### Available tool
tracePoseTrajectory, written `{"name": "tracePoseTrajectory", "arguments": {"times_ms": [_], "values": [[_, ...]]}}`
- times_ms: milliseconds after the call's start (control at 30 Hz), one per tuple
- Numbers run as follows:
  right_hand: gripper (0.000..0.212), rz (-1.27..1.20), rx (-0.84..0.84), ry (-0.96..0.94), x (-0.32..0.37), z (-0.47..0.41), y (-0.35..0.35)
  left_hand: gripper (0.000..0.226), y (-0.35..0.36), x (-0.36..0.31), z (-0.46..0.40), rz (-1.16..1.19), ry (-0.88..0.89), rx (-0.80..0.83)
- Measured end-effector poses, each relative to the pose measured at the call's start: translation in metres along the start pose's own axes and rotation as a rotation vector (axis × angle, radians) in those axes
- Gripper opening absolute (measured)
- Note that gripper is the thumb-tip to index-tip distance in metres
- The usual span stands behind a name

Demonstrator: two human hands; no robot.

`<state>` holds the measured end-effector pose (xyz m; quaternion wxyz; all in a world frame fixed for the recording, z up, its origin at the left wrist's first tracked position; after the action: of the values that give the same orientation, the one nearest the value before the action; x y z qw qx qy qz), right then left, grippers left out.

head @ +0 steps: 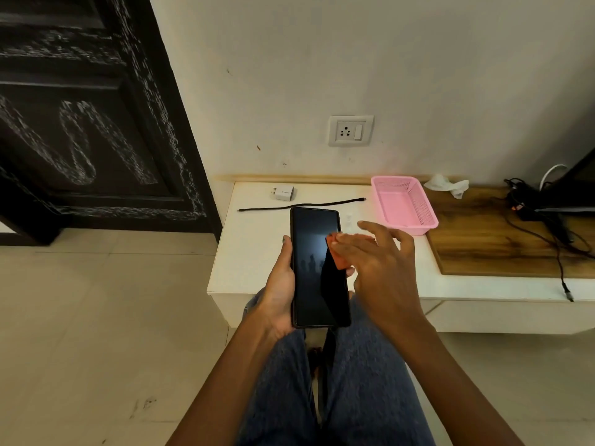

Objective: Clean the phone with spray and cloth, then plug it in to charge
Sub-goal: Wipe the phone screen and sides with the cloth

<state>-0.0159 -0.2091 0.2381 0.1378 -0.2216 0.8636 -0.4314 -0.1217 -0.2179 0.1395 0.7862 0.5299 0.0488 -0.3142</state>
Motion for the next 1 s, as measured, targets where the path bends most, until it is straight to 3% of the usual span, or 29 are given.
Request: {"name": "tracePoseTrajectory", "arguments": {"times_ms": [267,467,700,900,1000], "values": [[0.06,0.024,-0.028,-0.037,0.001,0.009,-0.003,0.068,-0.005,-0.004,-0.002,-0.023,0.005,-0.018],[0.063,0.031,-0.002,0.075,-0.009,-0.005,0.002,0.072,0.005,0.003,-0.003,-0.03,-0.022,0.04],[0.066,0.006,0.01,0.022,-0.003,0.014,0.001,0.067,-0.009,-0.001,-0.007,-0.05,0.021,-0.044],[0.067,0.014,0.064,0.112,-0.014,-0.007,0.005,0.072,0.002,0.006,-0.008,-0.024,-0.032,0.037],[0.054,-0.047,0.029,0.055,-0.007,-0.001,0.006,0.07,-0.002,0.003,-0.009,0.002,-0.009,0.014]]}}
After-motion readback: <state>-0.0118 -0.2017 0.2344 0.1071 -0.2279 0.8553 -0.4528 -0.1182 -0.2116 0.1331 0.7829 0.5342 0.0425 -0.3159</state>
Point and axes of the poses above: each hand's wrist, its own z-axis away from the middle knuckle, its own y-axis out of the palm, x = y × z, the point moved 6 cm from there along -z, towards the middle knuckle, and after that the axes turned 12 degrees about z, right-handed, at the moved point
